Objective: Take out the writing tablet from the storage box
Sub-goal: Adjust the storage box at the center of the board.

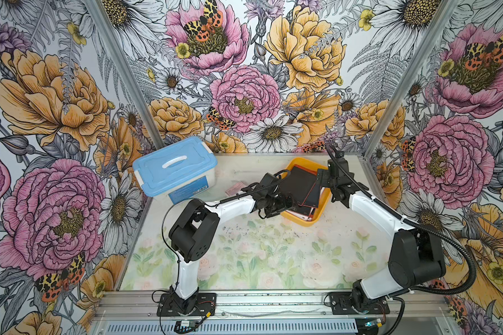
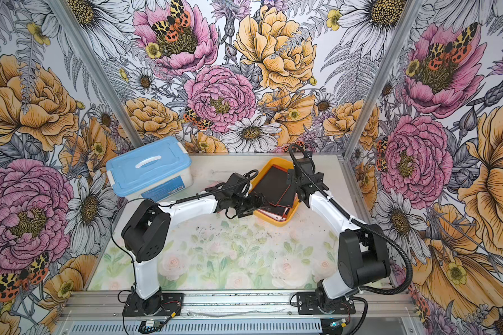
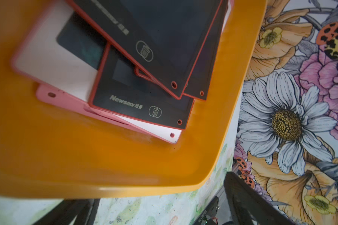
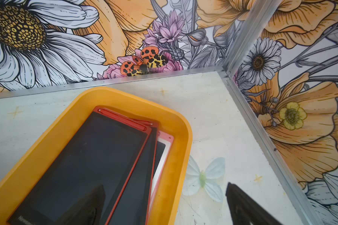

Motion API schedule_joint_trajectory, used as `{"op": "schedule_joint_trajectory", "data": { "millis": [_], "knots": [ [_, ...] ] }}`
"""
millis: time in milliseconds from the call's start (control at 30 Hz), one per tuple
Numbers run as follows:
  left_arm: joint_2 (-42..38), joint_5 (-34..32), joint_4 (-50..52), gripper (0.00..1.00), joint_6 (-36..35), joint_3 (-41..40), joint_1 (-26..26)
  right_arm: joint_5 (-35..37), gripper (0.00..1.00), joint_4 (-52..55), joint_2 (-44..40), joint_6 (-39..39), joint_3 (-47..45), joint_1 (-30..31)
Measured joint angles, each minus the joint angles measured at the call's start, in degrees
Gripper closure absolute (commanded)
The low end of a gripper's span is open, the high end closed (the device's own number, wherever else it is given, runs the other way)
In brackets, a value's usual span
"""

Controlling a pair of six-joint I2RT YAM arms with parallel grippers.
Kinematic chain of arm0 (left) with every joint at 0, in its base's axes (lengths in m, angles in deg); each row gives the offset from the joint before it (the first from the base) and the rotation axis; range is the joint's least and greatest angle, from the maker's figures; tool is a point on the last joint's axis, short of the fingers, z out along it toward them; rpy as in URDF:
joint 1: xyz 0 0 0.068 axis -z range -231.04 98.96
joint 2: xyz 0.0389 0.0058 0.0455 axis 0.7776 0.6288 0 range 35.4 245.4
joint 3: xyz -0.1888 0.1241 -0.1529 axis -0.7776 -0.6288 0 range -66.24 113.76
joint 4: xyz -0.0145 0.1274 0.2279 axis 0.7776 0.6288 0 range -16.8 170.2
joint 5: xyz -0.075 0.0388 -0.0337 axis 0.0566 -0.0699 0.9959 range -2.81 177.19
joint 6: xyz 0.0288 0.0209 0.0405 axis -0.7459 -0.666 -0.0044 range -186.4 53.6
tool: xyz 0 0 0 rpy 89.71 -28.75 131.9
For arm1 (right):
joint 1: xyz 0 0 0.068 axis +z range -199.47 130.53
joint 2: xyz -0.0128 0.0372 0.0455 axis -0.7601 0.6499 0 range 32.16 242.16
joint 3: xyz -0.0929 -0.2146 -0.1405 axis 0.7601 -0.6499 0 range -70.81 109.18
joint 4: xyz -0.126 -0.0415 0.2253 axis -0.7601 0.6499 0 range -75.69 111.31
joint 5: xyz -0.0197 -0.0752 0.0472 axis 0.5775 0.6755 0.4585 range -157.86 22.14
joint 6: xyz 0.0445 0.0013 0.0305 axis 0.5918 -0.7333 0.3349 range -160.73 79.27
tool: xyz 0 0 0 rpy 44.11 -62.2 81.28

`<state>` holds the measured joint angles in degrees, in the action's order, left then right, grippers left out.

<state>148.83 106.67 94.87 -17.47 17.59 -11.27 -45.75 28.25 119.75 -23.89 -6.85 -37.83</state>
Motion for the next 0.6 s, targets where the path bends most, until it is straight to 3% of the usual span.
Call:
{"op": "schedule_joint_trajectory", "data": {
  "millis": [267,600],
  "knots": [
    [6.93,-7.43,1.05,0.01,-3.13,11.1,-3.65,-5.53,0.0,-0.2,1.22,2.03,-1.16,-2.89],
    [4.7,-18.05,5.62,0.01,-7.58,13.64,-3.02,-11.13,0.0,0.57,3.3,4.98,-4.37,-2.82]
  ]
}}
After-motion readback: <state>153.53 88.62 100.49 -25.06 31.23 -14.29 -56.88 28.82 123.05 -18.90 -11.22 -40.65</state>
